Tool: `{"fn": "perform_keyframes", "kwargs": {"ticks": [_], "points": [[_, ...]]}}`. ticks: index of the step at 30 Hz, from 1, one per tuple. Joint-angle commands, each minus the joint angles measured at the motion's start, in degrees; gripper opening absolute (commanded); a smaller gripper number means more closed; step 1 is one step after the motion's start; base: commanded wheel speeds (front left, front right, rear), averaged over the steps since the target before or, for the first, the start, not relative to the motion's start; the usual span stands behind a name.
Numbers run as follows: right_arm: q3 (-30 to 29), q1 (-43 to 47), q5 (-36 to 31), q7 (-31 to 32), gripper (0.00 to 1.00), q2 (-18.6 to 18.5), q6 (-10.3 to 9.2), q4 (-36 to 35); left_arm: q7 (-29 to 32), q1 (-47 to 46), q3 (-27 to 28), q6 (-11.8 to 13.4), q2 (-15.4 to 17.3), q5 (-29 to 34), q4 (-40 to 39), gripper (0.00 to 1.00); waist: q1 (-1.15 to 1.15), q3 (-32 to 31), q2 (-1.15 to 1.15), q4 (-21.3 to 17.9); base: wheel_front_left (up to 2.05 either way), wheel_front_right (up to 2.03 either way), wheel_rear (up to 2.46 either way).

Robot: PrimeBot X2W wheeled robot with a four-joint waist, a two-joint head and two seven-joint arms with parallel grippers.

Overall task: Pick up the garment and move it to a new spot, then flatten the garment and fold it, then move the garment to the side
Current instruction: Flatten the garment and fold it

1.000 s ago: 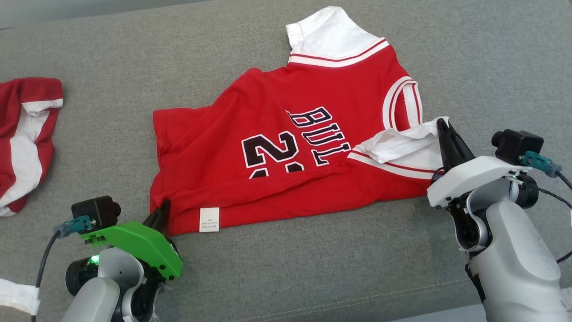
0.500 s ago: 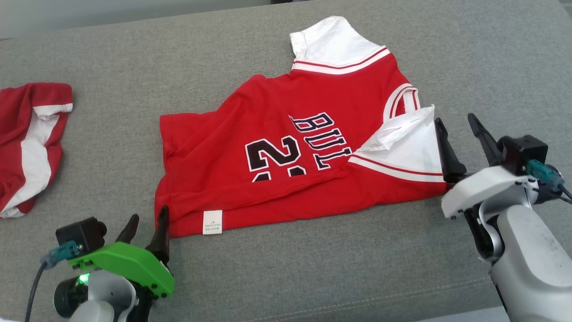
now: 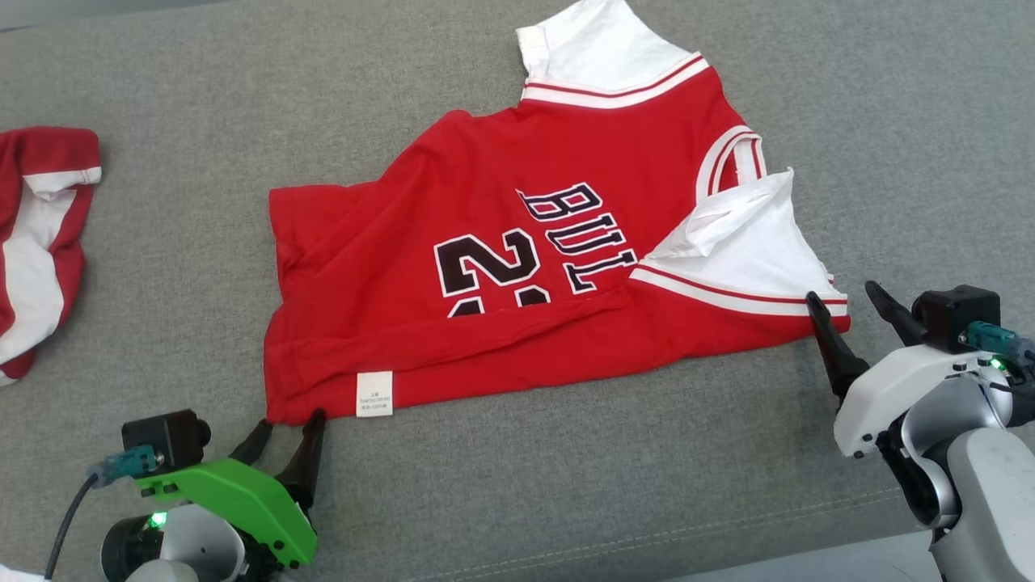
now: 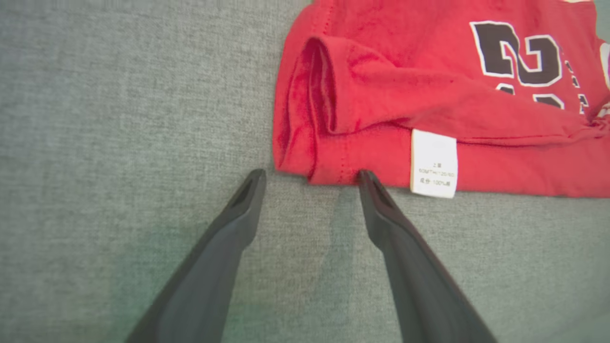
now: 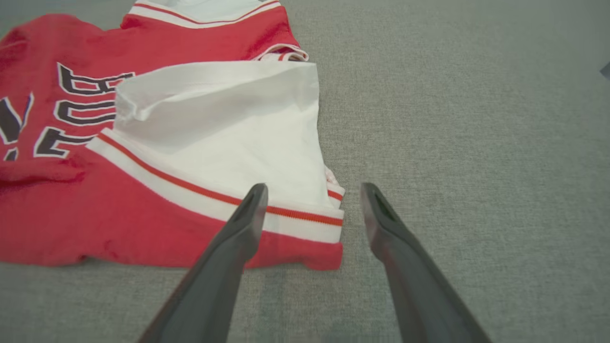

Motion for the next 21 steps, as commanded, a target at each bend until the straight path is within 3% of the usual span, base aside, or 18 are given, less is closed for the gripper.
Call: {"fn": "perform_keyframes", "kwargs": {"ticks": [1,10,11,12,13,14,15,17,21], "points": [[-0.54,0.57,-0.52,1.42,1.0,0.18,-0.08,0.28,0.74,-1.18,-0.16,-0.48,-0.03,-0.99,1.04,1.0,0.0,0.92,0.66,0.45,0.0,0.0,0.0],[-0.79,-0.53,0.16,8.44,1.0,0.98,-0.07,3.75,2.09,-5.62,-0.85,-2.76,-1.25,-2.32,6.26,1.0,0.0,2.21,0.66,1.2,0.0,0.0,0.0],[-0.72,-0.76,0.56,8.65,1.0,1.25,-0.07,4.14,2.23,-5.88,-1.02,-3.09,-1.34,-2.48,6.6,0.91,0.0,2.22,0.66,1.18,0.0,0.0,0.0],[-0.61,-0.99,0.87,8.98,1.0,1.46,-0.07,4.51,2.56,-6.06,-1.27,-3.54,-1.57,-2.81,6.95,0.48,0.0,2.2,0.66,1.13,0.0,0.0,0.0],[-0.41,-1.19,1.13,9.18,1.0,1.51,-0.07,4.92,2.95,-6.29,-1.61,-4.03,-1.72,-3.06,7.22,0.19,0.0,2.17,0.66,1.07,0.0,0.0,0.0],[-0.21,-1.43,1.46,9.52,0.98,1.6,-0.07,5.3,3.05,-6.4,-1.79,-4.47,-1.92,-3.41,7.48,0.0,0.0,2.14,0.66,1.01,0.0,0.0,0.0],[0.06,-1.59,1.73,9.68,0.56,1.57,-0.07,5.61,3.43,-6.5,-2.12,-5.07,-2.1,-3.75,7.63,0.0,0.0,2.06,0.66,1.0,0.0,0.0,0.0],[0.48,-1.74,2.55,10.17,0.05,1.42,-0.06,6.17,3.74,-6.62,-2.57,-5.87,-2.33,-4.2,7.82,0.0,0.0,1.86,0.66,1.06,0.0,0.0,0.0],[1.17,-1.93,4.09,10.66,0.0,1.05,-0.06,6.42,3.87,-6.94,-2.09,-6.73,-2.18,-5.22,7.91,0.0,0.0,1.55,0.66,1.08,0.0,0.0,0.0]]}}
